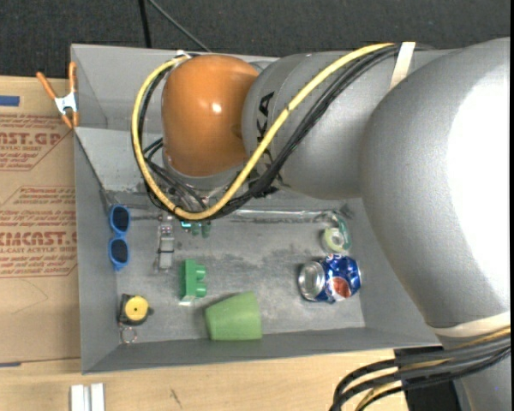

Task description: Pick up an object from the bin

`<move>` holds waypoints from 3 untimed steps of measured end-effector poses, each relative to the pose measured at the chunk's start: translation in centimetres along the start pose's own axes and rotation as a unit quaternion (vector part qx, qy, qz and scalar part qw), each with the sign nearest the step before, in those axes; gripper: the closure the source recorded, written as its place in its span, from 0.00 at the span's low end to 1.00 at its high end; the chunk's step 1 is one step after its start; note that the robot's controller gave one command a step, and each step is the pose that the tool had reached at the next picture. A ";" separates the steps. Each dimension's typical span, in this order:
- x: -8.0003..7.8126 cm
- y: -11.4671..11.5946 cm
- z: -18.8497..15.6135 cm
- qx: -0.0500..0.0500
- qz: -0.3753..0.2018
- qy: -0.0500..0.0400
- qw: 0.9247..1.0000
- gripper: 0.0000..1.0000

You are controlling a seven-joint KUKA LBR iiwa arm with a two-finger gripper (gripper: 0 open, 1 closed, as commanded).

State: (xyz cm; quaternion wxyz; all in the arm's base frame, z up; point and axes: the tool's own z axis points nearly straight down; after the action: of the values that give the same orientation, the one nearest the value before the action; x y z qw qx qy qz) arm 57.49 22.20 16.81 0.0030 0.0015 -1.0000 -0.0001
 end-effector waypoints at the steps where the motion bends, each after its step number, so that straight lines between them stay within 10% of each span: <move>1: 3.6 -6.9 10.0 0.001 -0.197 -0.001 0.980 0.00; 2: 3.3 -8.7 6.8 0.001 -0.364 -0.005 0.932 0.00; 3: 1.6 -6.4 6.6 0.000 -0.350 -0.005 0.937 0.00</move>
Offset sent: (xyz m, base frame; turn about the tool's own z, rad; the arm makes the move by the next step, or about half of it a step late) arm -0.0353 -0.0688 -0.0981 -0.3976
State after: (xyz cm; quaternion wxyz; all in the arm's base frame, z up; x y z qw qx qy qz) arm 55.89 15.75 10.19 -0.0024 0.3510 -0.9364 -0.0013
